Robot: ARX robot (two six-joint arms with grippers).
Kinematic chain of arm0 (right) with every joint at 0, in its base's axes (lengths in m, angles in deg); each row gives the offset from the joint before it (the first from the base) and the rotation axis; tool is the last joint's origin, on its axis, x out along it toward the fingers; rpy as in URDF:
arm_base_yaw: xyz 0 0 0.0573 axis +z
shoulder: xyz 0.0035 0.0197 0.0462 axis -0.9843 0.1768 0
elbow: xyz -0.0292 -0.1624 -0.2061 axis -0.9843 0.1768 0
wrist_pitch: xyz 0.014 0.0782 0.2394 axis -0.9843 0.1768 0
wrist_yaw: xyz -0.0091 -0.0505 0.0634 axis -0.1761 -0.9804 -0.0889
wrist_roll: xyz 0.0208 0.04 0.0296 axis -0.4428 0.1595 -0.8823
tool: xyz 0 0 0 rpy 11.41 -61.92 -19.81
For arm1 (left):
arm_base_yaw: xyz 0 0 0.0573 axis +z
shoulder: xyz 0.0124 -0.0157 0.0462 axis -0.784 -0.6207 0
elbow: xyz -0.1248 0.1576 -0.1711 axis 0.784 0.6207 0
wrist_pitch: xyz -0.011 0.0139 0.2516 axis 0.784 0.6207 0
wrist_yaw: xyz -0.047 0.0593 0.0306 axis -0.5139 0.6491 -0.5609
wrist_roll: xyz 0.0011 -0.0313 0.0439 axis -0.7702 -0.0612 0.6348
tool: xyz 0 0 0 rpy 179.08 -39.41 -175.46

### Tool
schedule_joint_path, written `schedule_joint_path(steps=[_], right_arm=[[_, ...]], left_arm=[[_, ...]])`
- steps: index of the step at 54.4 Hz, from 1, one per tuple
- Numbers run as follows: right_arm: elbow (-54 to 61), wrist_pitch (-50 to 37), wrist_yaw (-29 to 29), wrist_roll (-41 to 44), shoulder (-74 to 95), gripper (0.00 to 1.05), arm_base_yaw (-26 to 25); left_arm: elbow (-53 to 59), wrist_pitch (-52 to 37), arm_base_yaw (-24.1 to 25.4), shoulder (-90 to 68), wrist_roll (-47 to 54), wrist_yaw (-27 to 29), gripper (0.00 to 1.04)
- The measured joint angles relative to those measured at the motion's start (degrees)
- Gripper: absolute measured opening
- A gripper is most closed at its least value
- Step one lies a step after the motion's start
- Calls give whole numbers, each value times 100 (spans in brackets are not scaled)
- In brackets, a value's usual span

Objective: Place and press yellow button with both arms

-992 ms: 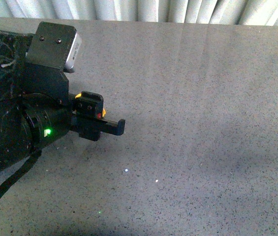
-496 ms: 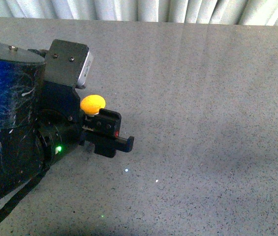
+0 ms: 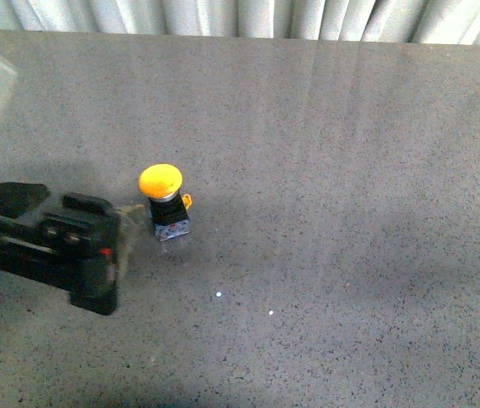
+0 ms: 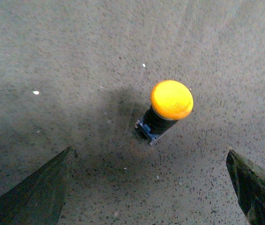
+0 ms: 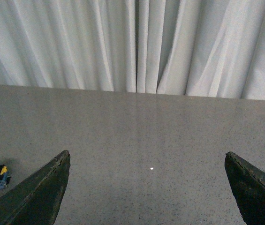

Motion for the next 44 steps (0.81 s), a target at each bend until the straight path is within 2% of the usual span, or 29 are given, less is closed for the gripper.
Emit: schedule_joint_path(steps=[3,4,6,9,11,17,27,31,33,34,36,39,44], right_arm=[[0,0,0,0,0,96,0],[0,0,0,0,0,96,0],[0,0,-7,0,0,96,0],[0,0,13,0,0,96,0],[0,0,2,0,0,96,0],[0,0,-2,0,-2,96,0],[0,0,2,0,0,96,0],[0,0,0,0,0,96,0],[-205,533,411,-96,271,96,-90],[-490,1152,662,-144,713,96,-109],[-968,1742,717,-155,1714,96,-20],[-1325,1635,610,-149,2675,96,162],[-1888,968,295,-151,4004,96,505]], left_arm=[[46,428,323,702,-24,-262,96],[105,402,396,885,2,-195,94],[350,-417,448,1064,184,614,87],[708,-1342,605,1322,417,1266,78],[890,-1646,756,1574,507,1421,73],[1239,-1274,1231,2638,651,1250,55],[1443,-529,1486,3687,728,1012,24],[1480,-225,1827,4059,752,531,10],[1515,-33,1963,4273,743,483,1],[1517,81,2020,4395,758,487,1],[1517,262,2041,4599,756,455,1],[1517,433,2039,4804,758,426,1],[1517,710,2048,5093,761,448,1]])
